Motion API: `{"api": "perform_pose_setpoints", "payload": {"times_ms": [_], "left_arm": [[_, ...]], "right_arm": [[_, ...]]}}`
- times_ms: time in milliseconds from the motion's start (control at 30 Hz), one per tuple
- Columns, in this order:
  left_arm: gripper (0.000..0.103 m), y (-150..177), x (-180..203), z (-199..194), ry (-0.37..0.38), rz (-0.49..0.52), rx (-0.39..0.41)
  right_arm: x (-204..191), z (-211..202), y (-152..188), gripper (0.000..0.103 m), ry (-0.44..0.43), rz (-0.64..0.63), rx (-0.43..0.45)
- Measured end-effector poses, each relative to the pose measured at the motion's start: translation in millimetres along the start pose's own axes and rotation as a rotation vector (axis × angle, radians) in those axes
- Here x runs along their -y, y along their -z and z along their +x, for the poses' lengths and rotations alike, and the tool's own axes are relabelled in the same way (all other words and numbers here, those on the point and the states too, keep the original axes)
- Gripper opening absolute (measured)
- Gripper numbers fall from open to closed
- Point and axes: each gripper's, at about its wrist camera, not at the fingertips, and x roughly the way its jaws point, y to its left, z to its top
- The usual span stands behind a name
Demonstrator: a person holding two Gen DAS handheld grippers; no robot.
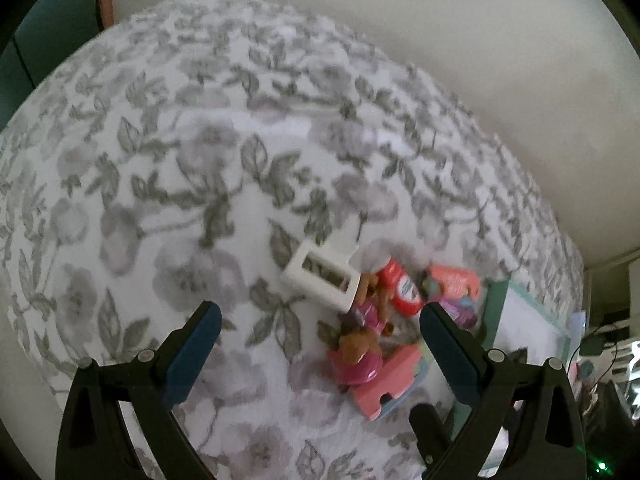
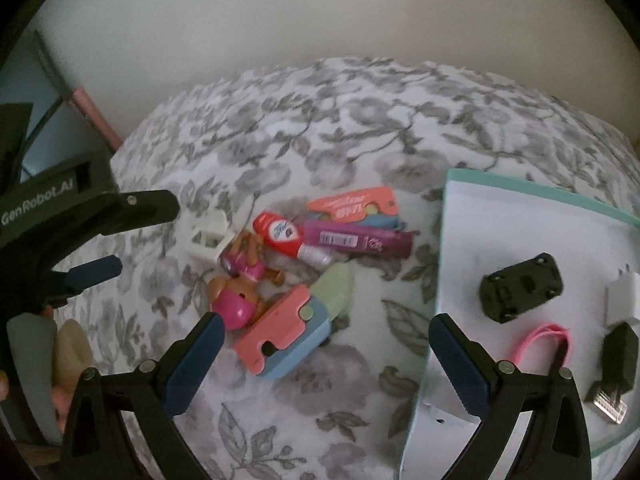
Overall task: Organize rigid objects
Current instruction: 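Raise both grippers from the tray and move back to the pile, then position the left gripper over the pink toy figure while the right gripper approaches the pink-and-blue toy knife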
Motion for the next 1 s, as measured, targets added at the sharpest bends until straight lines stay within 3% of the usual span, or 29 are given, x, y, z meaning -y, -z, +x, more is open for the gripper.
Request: {"api": "perform_pose_setpoints", "payload": {"times_ms": [200, 433, 567, 633, 800, 867, 1000], "left_arm": [[0.099, 7.3, 18.4, 25.4, 0.019, 0.074, -0.105], [0.098, 13.4, 30.6, 43.9, -0.009, 0.129, -0.147], [0.079, 13.9, 30.4, 49.2, 0.008, 0.128, -0.167], [0.076, 14.2, 31.3, 50.5, 0.013, 0.133, -0.173], [0.046, 18.7, 35.2, 50.4, 0.040, 0.158, -0.180], [0.042, 19.2, 34.9, 50.2, 0.029, 0.166, -0.182], [0.042, 20.6, 32.6, 49.3, 0.037, 0.156, -0.185]], "right_arm": [[1.7, 10.9, -0.6, 0.103, 0.003, -0.014, -0.021], [4.9, 12.5, -3.2, 0.103, -0.017, -0.008, -0.027], [4.9, 12.3, -3.3, 0.103, -0.015, -0.014, -0.027], [5.0, 12.1, -3.4, 0.103, -0.015, -0.015, -0.028], [4.2, 10.5, -3.4, 0.103, -0.019, -0.023, -0.029], [2.9, 10.2, -3.8, 0.103, -0.024, -0.030, -0.028], [-2.4, 12.0, -3.6, 0.103, -0.020, -0.071, -0.031]]}}
